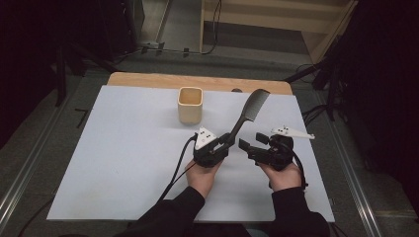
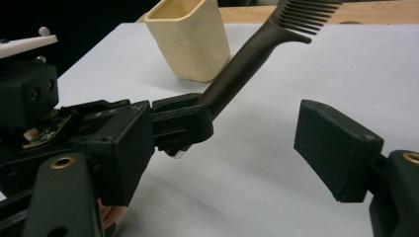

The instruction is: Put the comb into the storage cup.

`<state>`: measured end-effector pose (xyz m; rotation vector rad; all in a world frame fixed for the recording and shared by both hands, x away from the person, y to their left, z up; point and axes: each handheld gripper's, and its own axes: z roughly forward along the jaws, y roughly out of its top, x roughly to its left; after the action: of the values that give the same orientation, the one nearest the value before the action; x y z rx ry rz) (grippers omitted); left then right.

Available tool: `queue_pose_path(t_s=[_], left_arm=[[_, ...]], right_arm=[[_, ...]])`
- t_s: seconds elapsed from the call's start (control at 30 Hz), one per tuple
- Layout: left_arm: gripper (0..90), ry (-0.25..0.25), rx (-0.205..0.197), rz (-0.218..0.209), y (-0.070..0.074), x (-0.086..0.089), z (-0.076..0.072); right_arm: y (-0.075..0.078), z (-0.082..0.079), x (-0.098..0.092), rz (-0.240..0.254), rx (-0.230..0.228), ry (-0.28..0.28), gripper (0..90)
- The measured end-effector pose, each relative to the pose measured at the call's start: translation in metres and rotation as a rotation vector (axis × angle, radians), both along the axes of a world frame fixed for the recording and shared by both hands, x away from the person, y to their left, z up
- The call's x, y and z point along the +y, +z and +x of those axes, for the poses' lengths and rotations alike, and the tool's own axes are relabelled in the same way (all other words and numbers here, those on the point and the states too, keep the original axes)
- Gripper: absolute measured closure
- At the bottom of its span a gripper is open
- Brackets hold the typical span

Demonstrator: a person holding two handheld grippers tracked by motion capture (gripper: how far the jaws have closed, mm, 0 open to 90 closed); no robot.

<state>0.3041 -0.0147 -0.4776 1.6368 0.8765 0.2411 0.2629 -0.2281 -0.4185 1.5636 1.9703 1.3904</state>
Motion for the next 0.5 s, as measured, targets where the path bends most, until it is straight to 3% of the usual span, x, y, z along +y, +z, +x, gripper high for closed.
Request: queue_pose_path(t_s=[0.1,0.23,0.33,0.5], left_arm=[[72.9,-0.007,0.02,-0.021,-0.001,0.0,0.002],[72.8,0.005,0.006,-0.023,-0.001,-0.003,0.0],[72.8,0.02,-0.027,-0.013,0.001,-0.002,-0.002],[72.8,0.014,-0.028,-0.03,0.0,0.0,0.0]], right_arm=[[0.0,0.004,0.0,0.02,0.023,-0.004,21.9],[0.001,0.009,0.0,0.044,0.03,-0.027,22.7],[0.001,0.014,0.0,0.049,0.029,-0.049,23.0],[0.002,0.021,0.004,0.045,0.033,-0.08,23.6]])
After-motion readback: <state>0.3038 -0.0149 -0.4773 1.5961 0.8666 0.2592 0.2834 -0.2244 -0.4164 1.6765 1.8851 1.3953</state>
